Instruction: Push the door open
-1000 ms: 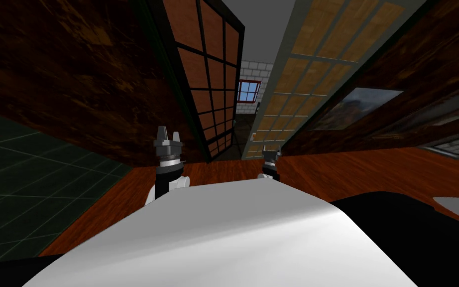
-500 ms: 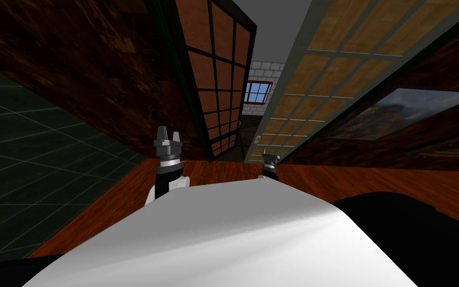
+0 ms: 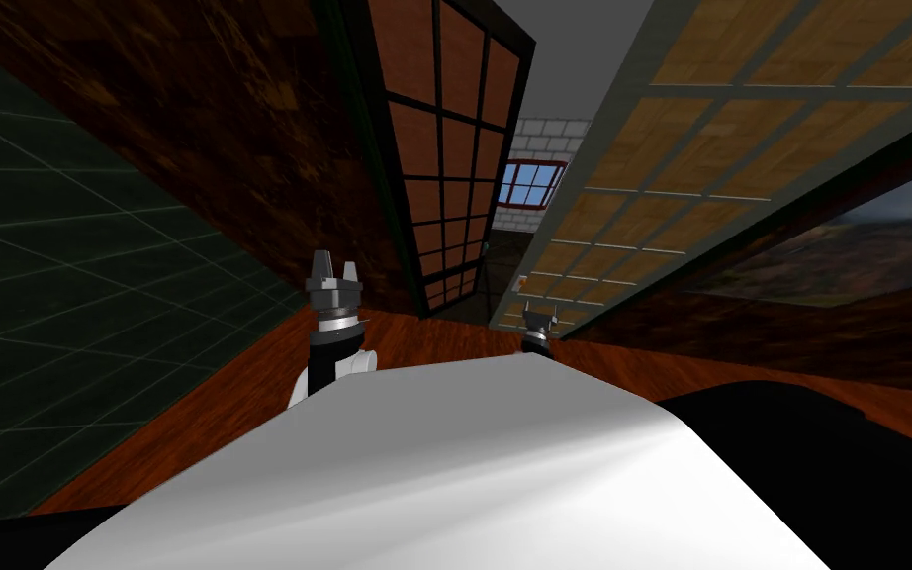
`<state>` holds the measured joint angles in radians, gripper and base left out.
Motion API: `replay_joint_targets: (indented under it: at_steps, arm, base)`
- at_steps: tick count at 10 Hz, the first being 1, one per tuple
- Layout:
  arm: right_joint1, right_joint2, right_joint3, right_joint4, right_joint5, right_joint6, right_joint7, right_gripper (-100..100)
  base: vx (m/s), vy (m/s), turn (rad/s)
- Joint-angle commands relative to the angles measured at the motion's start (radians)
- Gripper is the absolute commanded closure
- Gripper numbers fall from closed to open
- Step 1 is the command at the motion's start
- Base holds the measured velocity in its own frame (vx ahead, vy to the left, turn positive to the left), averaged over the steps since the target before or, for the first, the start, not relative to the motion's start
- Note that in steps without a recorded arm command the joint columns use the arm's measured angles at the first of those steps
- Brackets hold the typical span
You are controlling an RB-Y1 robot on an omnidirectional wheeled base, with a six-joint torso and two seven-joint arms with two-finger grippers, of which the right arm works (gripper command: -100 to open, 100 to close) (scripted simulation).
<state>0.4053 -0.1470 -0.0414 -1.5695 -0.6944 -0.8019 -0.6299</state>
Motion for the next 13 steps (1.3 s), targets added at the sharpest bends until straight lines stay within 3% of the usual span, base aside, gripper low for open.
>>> replay_joint_targets:
  at_steps: [1,13]
  arm:
    - [-0.007,-0.003,0.001,0.035,-0.016,-0.015,-0.025,-100]
    - [-0.021,-0.020,0.010,0.262,-0.178,-0.104,-0.229,-100]
  base:
    - [0.007,-0.076,0.122]
    - [-0.007,-0.113,0.236]
